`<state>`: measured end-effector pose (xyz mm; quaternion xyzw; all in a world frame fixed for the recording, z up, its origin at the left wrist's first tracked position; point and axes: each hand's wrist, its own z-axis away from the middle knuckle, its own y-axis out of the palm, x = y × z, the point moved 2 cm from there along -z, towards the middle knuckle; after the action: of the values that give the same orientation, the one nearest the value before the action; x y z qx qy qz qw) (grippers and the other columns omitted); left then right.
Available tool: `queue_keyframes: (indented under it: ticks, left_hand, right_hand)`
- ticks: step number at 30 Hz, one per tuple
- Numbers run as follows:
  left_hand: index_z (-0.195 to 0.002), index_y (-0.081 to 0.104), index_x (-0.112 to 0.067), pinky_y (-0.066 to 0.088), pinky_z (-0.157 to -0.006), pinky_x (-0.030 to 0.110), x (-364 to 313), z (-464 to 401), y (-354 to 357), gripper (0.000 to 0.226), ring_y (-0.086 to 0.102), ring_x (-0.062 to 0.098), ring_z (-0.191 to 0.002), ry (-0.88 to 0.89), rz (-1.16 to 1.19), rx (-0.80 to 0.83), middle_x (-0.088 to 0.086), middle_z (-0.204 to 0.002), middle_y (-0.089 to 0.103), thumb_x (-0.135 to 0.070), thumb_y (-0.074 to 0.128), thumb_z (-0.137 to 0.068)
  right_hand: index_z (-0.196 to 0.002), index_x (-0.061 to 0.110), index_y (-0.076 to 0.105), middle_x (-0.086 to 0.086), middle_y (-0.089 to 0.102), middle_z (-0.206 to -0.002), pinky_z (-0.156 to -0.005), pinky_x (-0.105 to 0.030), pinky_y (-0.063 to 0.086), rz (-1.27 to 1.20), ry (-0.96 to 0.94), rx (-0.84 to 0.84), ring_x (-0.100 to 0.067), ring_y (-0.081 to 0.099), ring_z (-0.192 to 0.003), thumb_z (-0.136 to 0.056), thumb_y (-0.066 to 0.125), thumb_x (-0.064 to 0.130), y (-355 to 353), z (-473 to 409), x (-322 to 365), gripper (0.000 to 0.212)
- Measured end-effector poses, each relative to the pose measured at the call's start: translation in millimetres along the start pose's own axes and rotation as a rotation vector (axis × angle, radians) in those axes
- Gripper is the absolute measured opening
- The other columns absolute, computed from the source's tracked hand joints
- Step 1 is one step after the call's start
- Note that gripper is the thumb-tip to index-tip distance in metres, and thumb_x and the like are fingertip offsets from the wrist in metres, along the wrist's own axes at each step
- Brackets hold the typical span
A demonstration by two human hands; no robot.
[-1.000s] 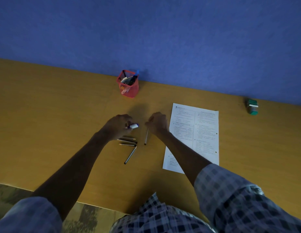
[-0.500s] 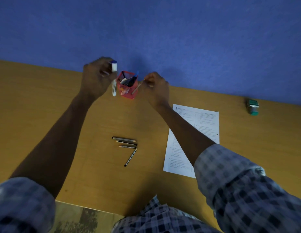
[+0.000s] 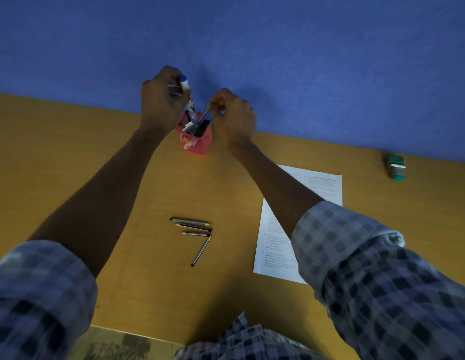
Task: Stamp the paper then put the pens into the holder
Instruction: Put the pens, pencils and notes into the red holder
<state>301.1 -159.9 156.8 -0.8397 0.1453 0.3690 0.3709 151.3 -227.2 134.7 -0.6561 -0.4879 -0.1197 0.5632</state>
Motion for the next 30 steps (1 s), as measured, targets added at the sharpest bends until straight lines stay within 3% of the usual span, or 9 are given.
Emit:
queue_keyframes:
  ticks: [5, 9, 13, 16, 20, 27, 30]
  left_hand:
    - [-0.097, 0.062, -0.008, 0.055, -0.069, 0.017, 16, -1, 18, 0.016, 0.069, 0.014, -0.079, -0.053, -0.017, 0.061, -0.001, -0.089, 0.063, -0.01, 0.067, -0.081]
    - [-0.091, 0.061, -0.017, 0.056, -0.065, 0.022, 31, 3, 27, 0.016, 0.067, -0.002, -0.069, -0.093, -0.07, 0.123, 0.001, -0.085, 0.066, -0.009, 0.069, -0.079]
    - [-0.095, 0.067, -0.01, 0.046, -0.064, 0.023, 36, 8, 31, 0.017, 0.07, 0.019, -0.082, -0.06, -0.259, 0.138, 0.007, -0.091, 0.073, -0.019, 0.067, -0.081]
    - [-0.103, 0.068, -0.014, 0.043, -0.07, 0.025, 32, 11, 33, 0.022, 0.068, 0.023, -0.091, -0.074, -0.339, 0.118, 0.004, -0.099, 0.074, -0.024, 0.063, -0.084]
    - [-0.109, 0.069, -0.015, 0.039, -0.072, 0.025, 24, 13, 41, 0.027, 0.066, 0.027, -0.098, -0.096, -0.396, 0.1, 0.004, -0.105, 0.074, -0.017, 0.056, -0.086]
    - [-0.105, 0.073, -0.009, 0.045, -0.072, 0.028, 27, 11, 36, 0.028, 0.068, 0.031, -0.096, -0.105, -0.325, 0.101, 0.012, -0.103, 0.074, -0.015, 0.053, -0.086]
    - [-0.102, 0.073, -0.007, 0.04, -0.064, 0.026, 34, 12, 33, 0.026, 0.069, 0.033, -0.087, -0.065, -0.3, 0.136, 0.016, -0.095, 0.074, -0.019, 0.053, -0.091]
  right_hand:
    - [-0.09, 0.021, 0.065, 0.001, 0.072, -0.079, -0.063, -0.036, 0.055, 0.098, -0.08, 0.04, -0.024, 0.068, -0.075, -0.088, 0.057, 0.026, 14, -2, -1, 0.009]
    - [-0.092, 0.021, 0.068, -0.001, 0.072, -0.083, -0.065, -0.033, 0.054, 0.19, -0.108, 0.129, -0.025, 0.067, -0.077, -0.091, 0.053, 0.028, 27, -5, -5, 0.017]
    - [-0.093, 0.019, 0.072, 0.0, 0.07, -0.092, -0.067, -0.032, 0.053, 0.257, -0.13, 0.191, -0.02, 0.065, -0.082, -0.094, 0.052, 0.026, 36, -6, -9, 0.021]
    - [-0.091, 0.015, 0.072, -0.002, 0.066, -0.092, -0.069, -0.033, 0.053, 0.265, -0.139, 0.214, -0.019, 0.062, -0.084, -0.094, 0.051, 0.022, 39, -6, -9, 0.022]
    - [-0.099, 0.015, 0.071, -0.006, 0.064, -0.097, -0.075, -0.036, 0.054, 0.267, -0.151, 0.247, -0.022, 0.062, -0.091, -0.094, 0.051, 0.021, 39, -9, -2, 0.021]
    - [-0.099, 0.012, 0.069, -0.006, 0.068, -0.098, -0.077, -0.035, 0.053, 0.239, -0.155, 0.219, -0.023, 0.062, -0.094, -0.094, 0.051, 0.019, 30, -9, 9, 0.02]
    - [-0.102, 0.015, 0.069, -0.007, 0.071, -0.098, -0.079, -0.037, 0.054, 0.204, -0.156, 0.211, -0.025, 0.064, -0.095, -0.093, 0.052, 0.019, 29, -7, 17, 0.019]
